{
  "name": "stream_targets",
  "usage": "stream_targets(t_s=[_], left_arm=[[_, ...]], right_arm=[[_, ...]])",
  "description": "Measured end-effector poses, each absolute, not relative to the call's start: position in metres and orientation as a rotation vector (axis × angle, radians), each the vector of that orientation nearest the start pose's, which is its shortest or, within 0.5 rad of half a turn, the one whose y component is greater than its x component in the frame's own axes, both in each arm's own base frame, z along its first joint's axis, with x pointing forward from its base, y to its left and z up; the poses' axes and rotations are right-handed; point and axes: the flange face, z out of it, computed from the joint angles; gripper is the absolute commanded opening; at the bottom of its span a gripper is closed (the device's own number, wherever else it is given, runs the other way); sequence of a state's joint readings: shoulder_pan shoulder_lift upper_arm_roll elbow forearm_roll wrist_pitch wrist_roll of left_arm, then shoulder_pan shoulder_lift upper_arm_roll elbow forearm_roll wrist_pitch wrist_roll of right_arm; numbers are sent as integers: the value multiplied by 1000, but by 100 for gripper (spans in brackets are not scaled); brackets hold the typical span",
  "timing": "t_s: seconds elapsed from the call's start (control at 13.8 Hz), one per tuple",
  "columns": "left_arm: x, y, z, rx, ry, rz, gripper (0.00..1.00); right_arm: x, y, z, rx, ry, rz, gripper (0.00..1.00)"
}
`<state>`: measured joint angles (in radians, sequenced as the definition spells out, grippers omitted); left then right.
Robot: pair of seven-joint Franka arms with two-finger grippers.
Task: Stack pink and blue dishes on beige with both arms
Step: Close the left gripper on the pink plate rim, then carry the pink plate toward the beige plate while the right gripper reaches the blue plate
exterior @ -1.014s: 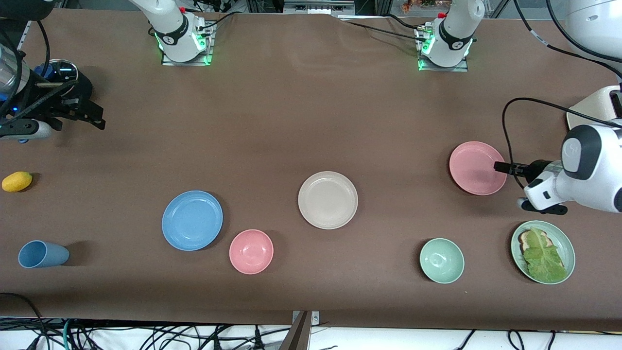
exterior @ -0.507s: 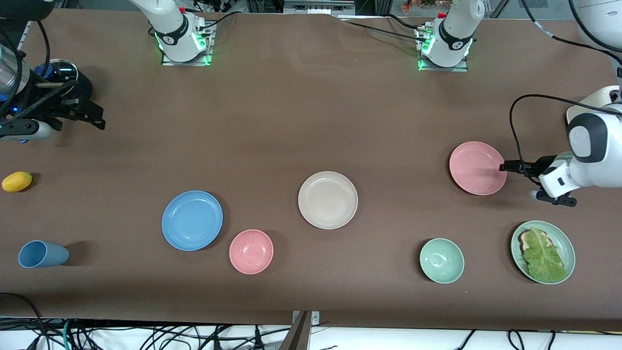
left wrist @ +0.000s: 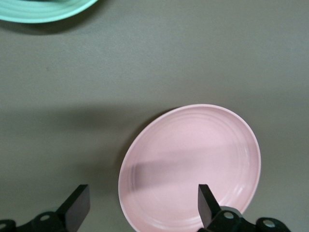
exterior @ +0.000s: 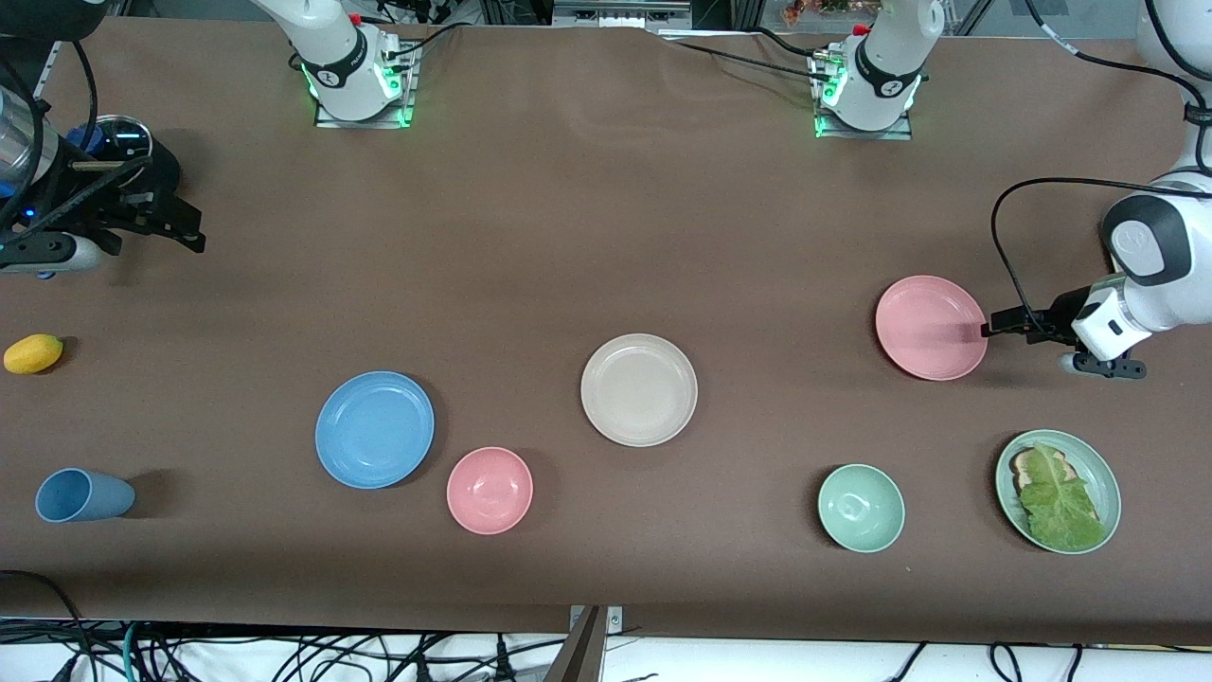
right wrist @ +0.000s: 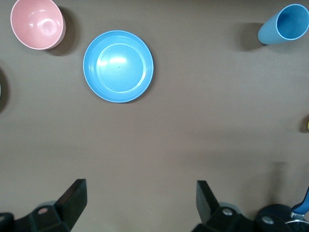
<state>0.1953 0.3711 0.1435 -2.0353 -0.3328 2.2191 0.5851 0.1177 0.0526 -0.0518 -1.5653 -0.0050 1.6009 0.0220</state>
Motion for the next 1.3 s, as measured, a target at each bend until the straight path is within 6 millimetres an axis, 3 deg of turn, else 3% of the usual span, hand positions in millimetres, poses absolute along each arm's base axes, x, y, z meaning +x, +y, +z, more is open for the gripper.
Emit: stream_targets(t_s=[0.29, 0.94, 1.01, 1.09, 1.3], left_arm=[[535, 192, 235, -3414, 28, 91, 99], [528, 192, 191, -3444, 5, 69, 98], [527, 193, 186, -3445, 1, 75, 93], [527, 192, 183, -3444, -1, 82, 80], [526, 192, 178, -3445, 0, 93, 6]], right_arm=[[571, 38, 601, -3149, -69, 25, 100], [571, 38, 601, -3149, -69, 24, 100], [571, 38, 601, -3149, -69, 23, 100], [572, 38, 601, -3149, -70, 23, 100], [572, 38, 601, -3149, -70, 23, 100]])
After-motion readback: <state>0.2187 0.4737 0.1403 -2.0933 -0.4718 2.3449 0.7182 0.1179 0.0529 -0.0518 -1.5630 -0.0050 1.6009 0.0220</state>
